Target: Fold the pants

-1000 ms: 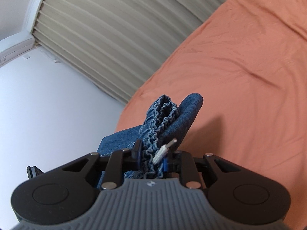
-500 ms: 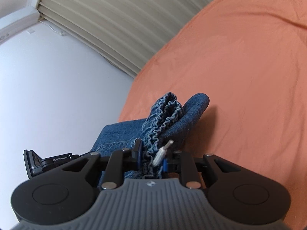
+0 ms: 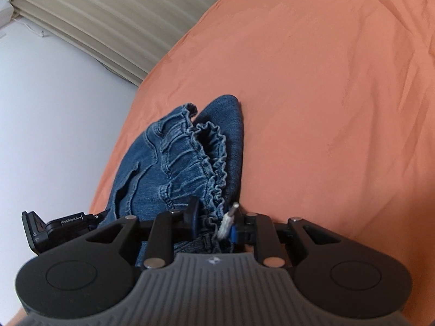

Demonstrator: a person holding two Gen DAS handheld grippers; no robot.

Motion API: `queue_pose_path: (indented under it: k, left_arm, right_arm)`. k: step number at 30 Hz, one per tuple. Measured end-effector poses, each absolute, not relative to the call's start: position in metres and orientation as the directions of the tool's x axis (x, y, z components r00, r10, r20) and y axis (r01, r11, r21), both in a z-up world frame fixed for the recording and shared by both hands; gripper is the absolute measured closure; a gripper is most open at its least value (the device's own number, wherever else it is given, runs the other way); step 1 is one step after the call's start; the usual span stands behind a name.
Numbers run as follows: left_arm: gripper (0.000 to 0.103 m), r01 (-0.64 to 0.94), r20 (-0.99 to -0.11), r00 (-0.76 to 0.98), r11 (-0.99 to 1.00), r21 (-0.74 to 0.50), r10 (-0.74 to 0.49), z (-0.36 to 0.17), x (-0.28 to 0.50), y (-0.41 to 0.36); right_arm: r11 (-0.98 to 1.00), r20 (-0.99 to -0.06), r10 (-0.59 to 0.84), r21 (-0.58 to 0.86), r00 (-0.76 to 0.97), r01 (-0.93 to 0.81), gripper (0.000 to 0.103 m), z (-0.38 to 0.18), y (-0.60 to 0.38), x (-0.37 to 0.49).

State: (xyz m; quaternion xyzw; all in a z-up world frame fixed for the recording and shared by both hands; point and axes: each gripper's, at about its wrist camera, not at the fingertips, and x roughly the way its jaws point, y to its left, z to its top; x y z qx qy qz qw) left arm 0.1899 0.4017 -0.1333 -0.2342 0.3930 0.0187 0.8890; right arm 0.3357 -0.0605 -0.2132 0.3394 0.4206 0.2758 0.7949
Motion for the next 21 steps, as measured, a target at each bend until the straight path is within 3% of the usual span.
queue_pose_path:
  k: [1, 3, 5, 11, 14, 19, 21]
  left_arm:
    - [0.089, -0.221, -0.708, 0.689, 0.887, -0.406, -0.153, -0.133, 0.190, 0.402]
    - [0.073, -0.235, -0.714, 0.688, 0.889, -0.392, -0.134, -0.127, 0.188, 0.402]
    - [0.069, -0.243, -0.722, 0.684, 0.901, -0.360, -0.104, -0.118, 0.181, 0.402]
    - [0.069, -0.183, -0.748, 0.662, 0.957, -0.226, -0.050, -0.088, 0.143, 0.394]
    - [0.069, -0.128, -0.756, 0.653, 0.977, -0.169, -0.045, -0.077, 0.120, 0.385]
    - [0.069, -0.030, -0.764, 0.643, 0.994, -0.102, -0.059, -0.073, 0.091, 0.364]
    - [0.069, -0.008, -0.784, 0.619, 0.999, -0.051, -0.035, -0.079, 0.087, 0.354]
  right_arm:
    - [0.616, -0.484, 0.724, 0.775, 0.491, -0.144, 0.086, -0.214, -0.059, 0.336]
    - [0.621, -0.496, 0.721, 0.772, 0.483, -0.133, 0.084, -0.212, -0.061, 0.336]
    - [0.649, -0.517, 0.706, 0.746, 0.485, -0.149, 0.073, -0.210, -0.062, 0.335]
    - [0.794, -0.573, 0.585, 0.547, 0.574, -0.264, 0.068, -0.163, -0.064, 0.318]
    - [0.814, -0.549, 0.571, 0.471, 0.610, -0.339, 0.075, -0.144, -0.054, 0.313]
    - [0.806, -0.519, 0.583, 0.465, 0.625, -0.366, 0.076, -0.124, -0.029, 0.331]
    - [0.818, -0.549, 0.571, 0.447, 0.611, -0.362, 0.079, -0.128, -0.018, 0.335]
